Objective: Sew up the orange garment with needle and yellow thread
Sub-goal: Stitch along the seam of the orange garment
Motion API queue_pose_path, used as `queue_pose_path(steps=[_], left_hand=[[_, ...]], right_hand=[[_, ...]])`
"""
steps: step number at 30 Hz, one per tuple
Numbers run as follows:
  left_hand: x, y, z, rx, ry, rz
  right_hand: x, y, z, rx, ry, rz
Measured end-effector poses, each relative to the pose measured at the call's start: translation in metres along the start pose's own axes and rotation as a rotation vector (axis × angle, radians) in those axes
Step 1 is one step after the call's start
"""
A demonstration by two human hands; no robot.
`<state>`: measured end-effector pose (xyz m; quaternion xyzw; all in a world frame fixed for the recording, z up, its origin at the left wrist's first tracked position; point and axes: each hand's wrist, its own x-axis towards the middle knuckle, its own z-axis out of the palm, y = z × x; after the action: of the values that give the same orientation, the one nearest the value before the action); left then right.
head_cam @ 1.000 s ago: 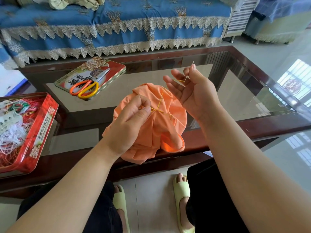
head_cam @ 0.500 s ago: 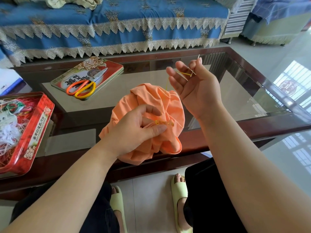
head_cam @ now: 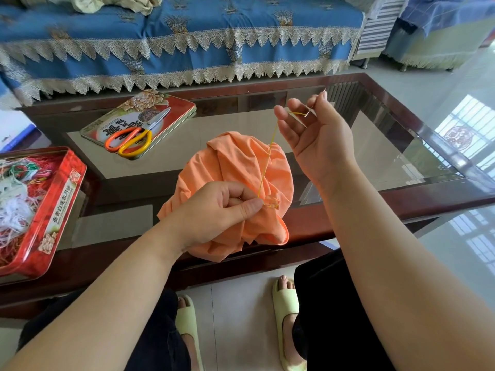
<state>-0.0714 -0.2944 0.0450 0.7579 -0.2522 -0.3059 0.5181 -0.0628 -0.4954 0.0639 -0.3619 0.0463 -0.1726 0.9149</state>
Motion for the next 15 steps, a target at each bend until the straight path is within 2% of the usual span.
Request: queue_pose_path(steps=[15], left_hand=[[-0.0022, -0.0003, -0.0081, 0.048, -0.157, 0.007]], right_hand=[[0.0027, -0.0025, -0.0076, -0.089, 0.203, -0.055]])
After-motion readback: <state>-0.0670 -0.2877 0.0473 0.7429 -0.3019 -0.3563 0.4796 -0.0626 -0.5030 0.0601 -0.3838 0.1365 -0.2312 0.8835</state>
